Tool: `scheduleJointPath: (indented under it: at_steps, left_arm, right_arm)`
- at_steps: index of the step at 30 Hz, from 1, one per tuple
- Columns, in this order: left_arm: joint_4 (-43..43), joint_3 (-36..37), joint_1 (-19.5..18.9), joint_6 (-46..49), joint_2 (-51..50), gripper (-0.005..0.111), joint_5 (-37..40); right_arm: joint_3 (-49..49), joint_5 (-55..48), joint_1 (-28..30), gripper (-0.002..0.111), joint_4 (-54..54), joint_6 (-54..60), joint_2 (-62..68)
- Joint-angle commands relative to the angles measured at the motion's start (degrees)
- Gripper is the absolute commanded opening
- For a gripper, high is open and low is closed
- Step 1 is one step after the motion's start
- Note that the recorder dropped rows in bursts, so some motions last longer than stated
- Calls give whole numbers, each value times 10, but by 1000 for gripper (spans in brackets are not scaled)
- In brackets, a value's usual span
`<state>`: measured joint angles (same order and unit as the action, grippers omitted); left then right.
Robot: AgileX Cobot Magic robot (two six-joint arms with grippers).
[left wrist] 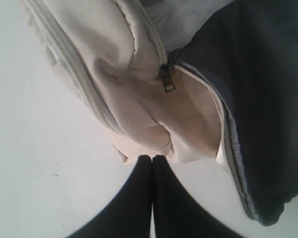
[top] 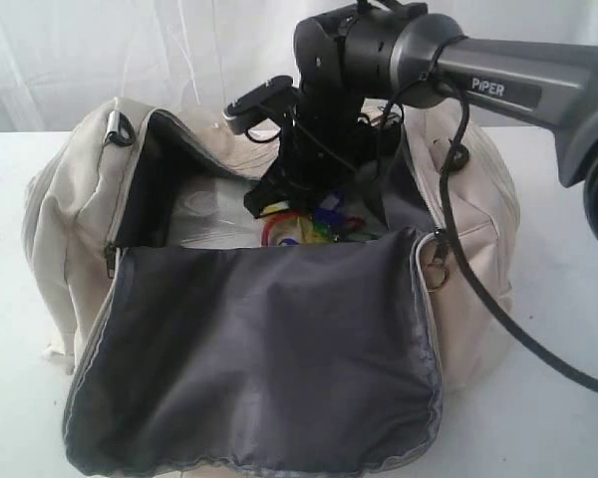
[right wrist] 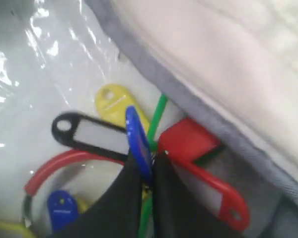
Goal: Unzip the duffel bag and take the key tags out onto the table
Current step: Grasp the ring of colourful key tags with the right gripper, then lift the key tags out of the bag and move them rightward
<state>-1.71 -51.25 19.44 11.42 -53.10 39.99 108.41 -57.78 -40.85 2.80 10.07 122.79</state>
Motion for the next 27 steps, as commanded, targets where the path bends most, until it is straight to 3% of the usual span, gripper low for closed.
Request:
scheduleJointPath:
  at_steps: [1,27]
  left_arm:
    - [-10,2,1,1,4,0,2]
    - [-21,2,1,4,4,0,2]
  right_arm:
    - [17,8,5,0,3,-3,-39]
    - [18,29,5,0,-32,-1,-119]
